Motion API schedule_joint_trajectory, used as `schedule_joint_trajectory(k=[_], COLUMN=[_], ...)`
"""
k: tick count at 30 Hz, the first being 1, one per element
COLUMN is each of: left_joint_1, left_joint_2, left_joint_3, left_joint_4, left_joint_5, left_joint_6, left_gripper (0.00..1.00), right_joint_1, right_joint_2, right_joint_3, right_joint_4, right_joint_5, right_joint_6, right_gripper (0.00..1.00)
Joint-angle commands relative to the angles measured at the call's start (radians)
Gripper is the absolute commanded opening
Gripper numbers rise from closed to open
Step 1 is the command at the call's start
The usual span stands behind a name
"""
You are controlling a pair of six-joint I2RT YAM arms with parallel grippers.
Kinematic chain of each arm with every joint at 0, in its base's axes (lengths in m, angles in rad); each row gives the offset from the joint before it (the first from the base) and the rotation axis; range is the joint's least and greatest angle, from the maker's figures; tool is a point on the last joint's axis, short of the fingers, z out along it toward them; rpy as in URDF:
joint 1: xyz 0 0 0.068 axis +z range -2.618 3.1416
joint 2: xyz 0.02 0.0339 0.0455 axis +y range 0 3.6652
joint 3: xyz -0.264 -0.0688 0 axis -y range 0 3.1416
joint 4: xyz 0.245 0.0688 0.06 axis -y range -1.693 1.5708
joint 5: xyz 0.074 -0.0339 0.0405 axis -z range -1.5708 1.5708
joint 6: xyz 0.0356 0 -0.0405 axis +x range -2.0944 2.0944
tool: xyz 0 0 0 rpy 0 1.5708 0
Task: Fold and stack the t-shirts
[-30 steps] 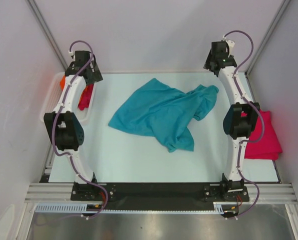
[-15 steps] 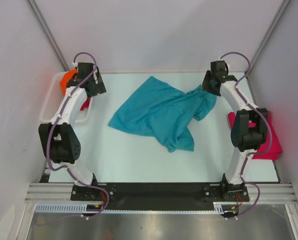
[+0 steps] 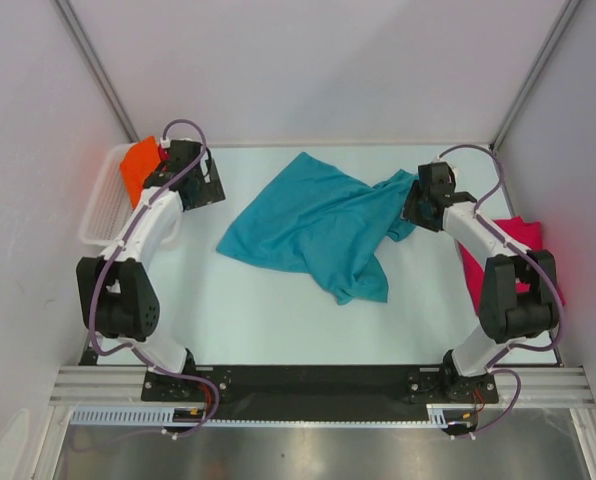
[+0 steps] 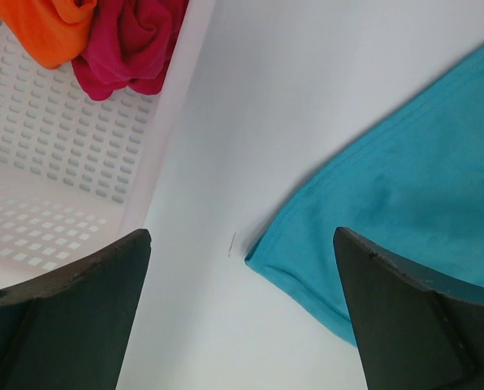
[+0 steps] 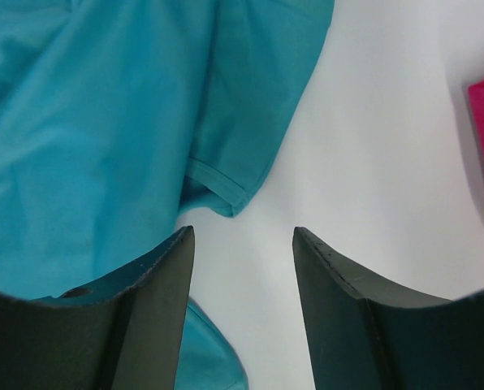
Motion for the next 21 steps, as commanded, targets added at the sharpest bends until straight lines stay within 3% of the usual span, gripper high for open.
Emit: schedule_joint_trajectory(k=[1,21], left_joint_1=[-0.021,-0.049], left_joint_2=[-0.052,-0.126], left_joint_3=[-0.012,0.015], left_joint_4=[0.024,-0.035], left_joint_5=[0.022,-0.032], left_joint_6=[0.013,0.080], left_gripper=[0.99,0.99], right_joint_1=[0.017,0.046], right_joint_2=[-0.012,0.213], right_joint_3=[-0.050,-0.043], right_joint_4=[0.061,0.188], right_joint_5=[-0.013,-0.043], right_joint_6=[0.033,0.073], right_gripper=[0.56,0.50])
